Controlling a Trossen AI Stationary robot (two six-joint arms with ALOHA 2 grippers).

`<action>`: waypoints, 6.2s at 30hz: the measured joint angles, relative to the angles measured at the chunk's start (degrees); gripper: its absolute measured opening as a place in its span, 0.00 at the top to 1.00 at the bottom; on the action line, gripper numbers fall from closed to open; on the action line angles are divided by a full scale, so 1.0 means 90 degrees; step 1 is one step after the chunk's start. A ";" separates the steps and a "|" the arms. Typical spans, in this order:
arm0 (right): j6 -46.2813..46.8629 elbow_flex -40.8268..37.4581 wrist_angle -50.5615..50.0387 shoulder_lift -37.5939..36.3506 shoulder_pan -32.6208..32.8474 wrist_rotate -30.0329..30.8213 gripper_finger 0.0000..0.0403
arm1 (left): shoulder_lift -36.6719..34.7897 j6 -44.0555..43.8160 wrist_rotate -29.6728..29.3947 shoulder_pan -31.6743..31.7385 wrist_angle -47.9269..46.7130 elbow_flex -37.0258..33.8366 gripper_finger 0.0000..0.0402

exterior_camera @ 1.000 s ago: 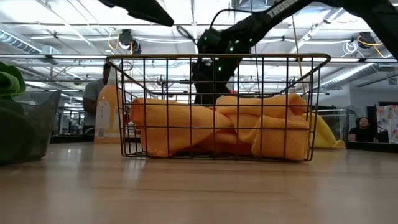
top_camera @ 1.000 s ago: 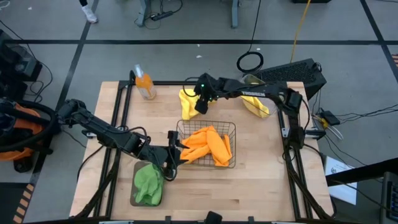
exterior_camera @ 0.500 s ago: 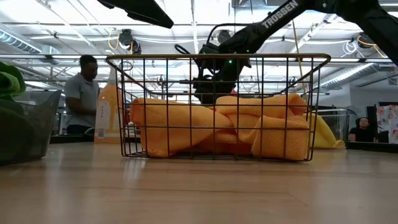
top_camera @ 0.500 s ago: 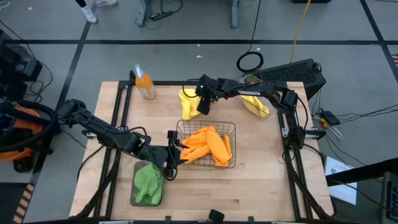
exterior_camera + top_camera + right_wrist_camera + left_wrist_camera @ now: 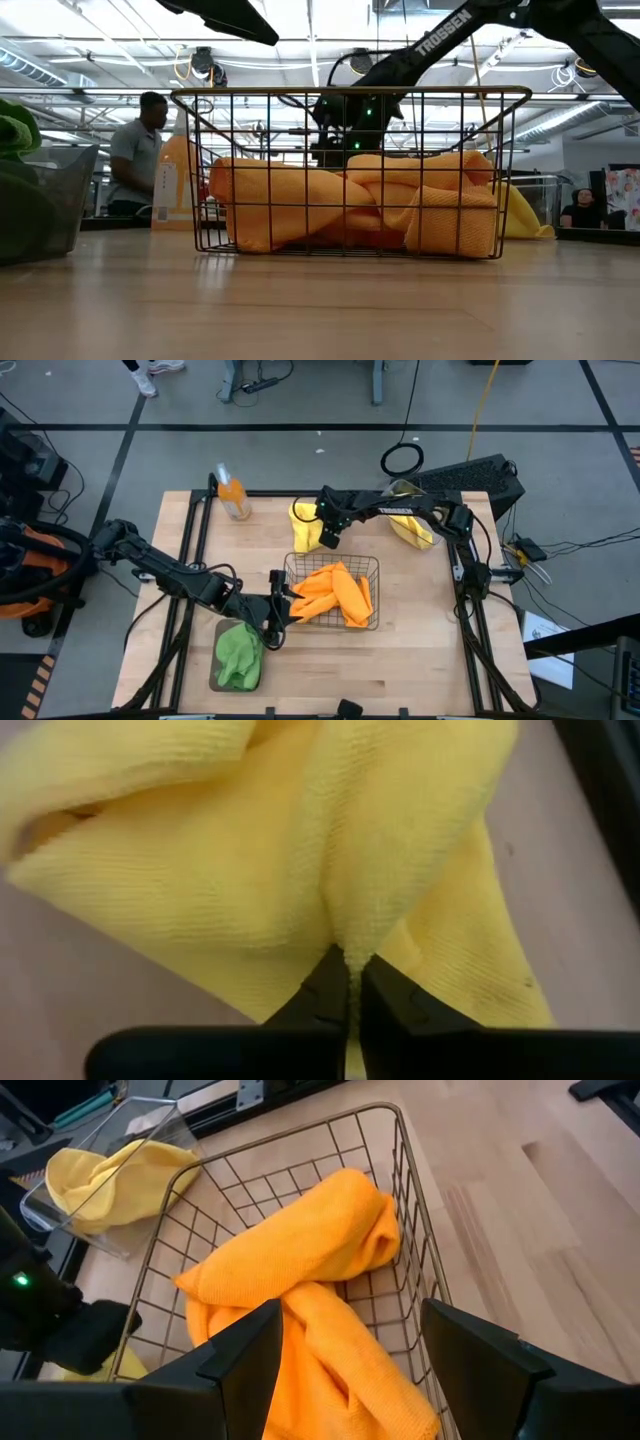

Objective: Sort microfiber towel by color & place in baskets
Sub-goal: Put the yellow microfiber towel into the transparent bin

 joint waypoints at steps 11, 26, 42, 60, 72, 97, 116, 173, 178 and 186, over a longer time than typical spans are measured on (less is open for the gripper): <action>-0.0066 0.0000 -0.0527 -0.1032 0.0529 -0.0017 1.00 | 0.0000 0.0000 0.0000 0.0000 -0.0016 0.0000 0.39; 0.0237 -0.0002 -0.1175 -0.3986 0.2010 0.0483 1.00 | 0.0000 0.0524 -0.0750 0.0002 0.0492 0.0002 0.39; 0.0677 0.0000 -0.1295 -0.5225 0.4275 0.2258 1.00 | 0.0000 0.1185 -0.0999 0.0193 0.2006 0.0005 0.39; 0.0889 -0.0002 -0.0749 -0.4922 0.5388 0.2846 1.00 | 0.0265 0.1919 -0.0850 0.0505 0.3199 -0.0197 0.39; 0.0783 -0.0002 -0.0629 -0.4491 0.5394 0.2854 1.00 | 0.1320 0.3577 -0.0178 0.0505 0.4236 -0.0103 0.57; 0.2273 0.0000 -0.1309 -0.3258 0.5574 0.3179 0.90 | 0.0707 0.3514 -0.0537 -0.0015 0.4458 -0.0085 0.99; 0.1906 -0.0002 -0.0192 -0.2561 0.5734 0.2992 0.29 | 0.0704 0.3551 -0.1069 0.0002 0.4466 -0.0085 0.99; 0.1316 -0.0002 0.0323 -0.2351 0.6028 0.3631 0.29 | 0.0214 0.4182 -0.0819 -0.0668 0.4106 -0.0090 0.98; 0.1567 -0.0005 0.0327 -0.2485 0.6174 0.3588 0.29 | 0.0214 0.4170 -0.0828 -0.0669 0.4023 -0.0090 0.98; 0.1813 0.0000 0.1315 -0.2429 0.6189 0.3334 0.23 | 0.0214 0.4165 -0.0821 -0.0668 0.4181 -0.0090 0.98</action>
